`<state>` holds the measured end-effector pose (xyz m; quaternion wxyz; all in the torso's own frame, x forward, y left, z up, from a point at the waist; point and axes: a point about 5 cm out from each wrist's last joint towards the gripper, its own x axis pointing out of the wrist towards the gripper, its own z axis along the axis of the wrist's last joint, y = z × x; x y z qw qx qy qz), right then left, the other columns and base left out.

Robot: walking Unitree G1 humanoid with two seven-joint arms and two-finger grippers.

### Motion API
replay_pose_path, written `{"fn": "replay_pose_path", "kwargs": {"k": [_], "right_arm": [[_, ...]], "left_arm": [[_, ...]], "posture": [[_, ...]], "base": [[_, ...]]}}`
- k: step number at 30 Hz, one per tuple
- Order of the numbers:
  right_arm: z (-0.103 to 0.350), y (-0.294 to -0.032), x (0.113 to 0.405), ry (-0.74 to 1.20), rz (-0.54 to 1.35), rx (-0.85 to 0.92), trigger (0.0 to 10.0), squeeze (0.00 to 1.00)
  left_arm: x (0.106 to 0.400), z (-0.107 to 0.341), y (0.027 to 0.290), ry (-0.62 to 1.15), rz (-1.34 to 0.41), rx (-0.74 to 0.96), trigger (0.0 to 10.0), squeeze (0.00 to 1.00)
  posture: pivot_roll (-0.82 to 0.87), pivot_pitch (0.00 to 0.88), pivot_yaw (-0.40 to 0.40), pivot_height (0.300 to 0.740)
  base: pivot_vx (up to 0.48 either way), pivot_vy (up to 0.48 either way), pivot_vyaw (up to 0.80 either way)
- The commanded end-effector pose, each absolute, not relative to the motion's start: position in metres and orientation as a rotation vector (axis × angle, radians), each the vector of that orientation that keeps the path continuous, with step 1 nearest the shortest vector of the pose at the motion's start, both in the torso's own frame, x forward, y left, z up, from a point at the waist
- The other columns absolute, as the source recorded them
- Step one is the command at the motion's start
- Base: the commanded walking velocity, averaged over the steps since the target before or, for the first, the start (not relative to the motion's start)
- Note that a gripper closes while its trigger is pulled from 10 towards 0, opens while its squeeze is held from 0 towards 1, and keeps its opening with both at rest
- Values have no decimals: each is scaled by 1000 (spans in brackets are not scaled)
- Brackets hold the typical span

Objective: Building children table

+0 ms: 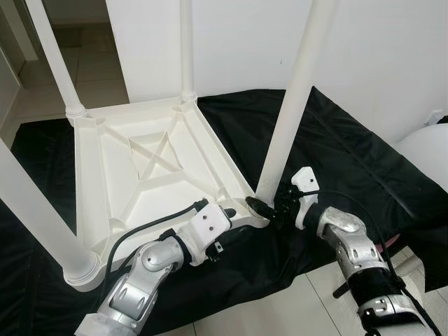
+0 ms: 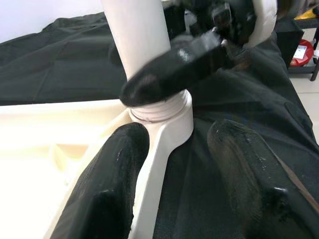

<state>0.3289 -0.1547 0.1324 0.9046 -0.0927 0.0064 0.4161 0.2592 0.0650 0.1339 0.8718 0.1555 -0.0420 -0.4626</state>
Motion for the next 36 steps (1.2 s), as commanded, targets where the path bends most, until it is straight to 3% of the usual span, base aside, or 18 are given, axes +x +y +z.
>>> {"fn": "replay_pose_path", "kwargs": {"k": [1, 2, 3, 14, 15, 16, 17, 18, 25, 30, 36], "right_arm": [[131, -156, 330, 21, 870, -206, 3137, 0], [131, -156, 330, 21, 870, -206, 3137, 0], [130, -156, 331, 22, 877, -202, 0, 0], [123, -162, 324, 33, 893, -160, 118, 0], [122, -163, 323, 31, 888, -149, 5098, 0], [122, -164, 322, 27, 881, -140, 9294, 0], [122, -164, 322, 27, 881, -140, 9294, 0], [122, -164, 319, 23, 860, -116, 10000, 0], [124, -161, 315, 7, 737, -68, 10000, 0], [123, -153, 312, 34, 483, 32, 10000, 0], [117, -141, 303, 70, 313, 68, 10000, 0]], "left_arm": [[258, 131, 67, -72, -945, 322, 10000, 0], [258, 131, 67, -72, -945, 322, 10000, 0], [258, 131, 67, -71, -944, 321, 10000, 0], [256, 131, 64, -70, -950, 313, 10000, 0], [255, 131, 63, -69, -953, 312, 10000, 0], [254, 130, 63, -68, -955, 312, 10000, 0], [254, 130, 63, -68, -955, 312, 10000, 0], [253, 130, 62, -66, -959, 309, 10000, 0], [252, 129, 63, -59, -968, 308, 10000, 0], [250, 128, 63, -54, -974, 309, 10000, 0], [250, 128, 63, -53, -976, 310, 10000, 0]], "posture": [[-19, 0, -36, 740], [-19, 0, -36, 740], [-18, 0, -36, 740], [-32, 0, -37, 740], [-32, 0, -37, 740], [-38, 0, -35, 740], [-38, 0, -35, 740], [-40, 3, -33, 740], [-44, 11, -30, 740], [-43, 14, -27, 740], [-42, 10, -28, 740]], "base": [[0, 0, 0], [0, 0, 0], [0, 0, 0], [0, 0, 0], [0, 0, 0], [0, 0, 0], [0, 0, 0], [0, 0, 0], [0, 0, 0], [0, 0, 0], [0, 0, 0]]}}
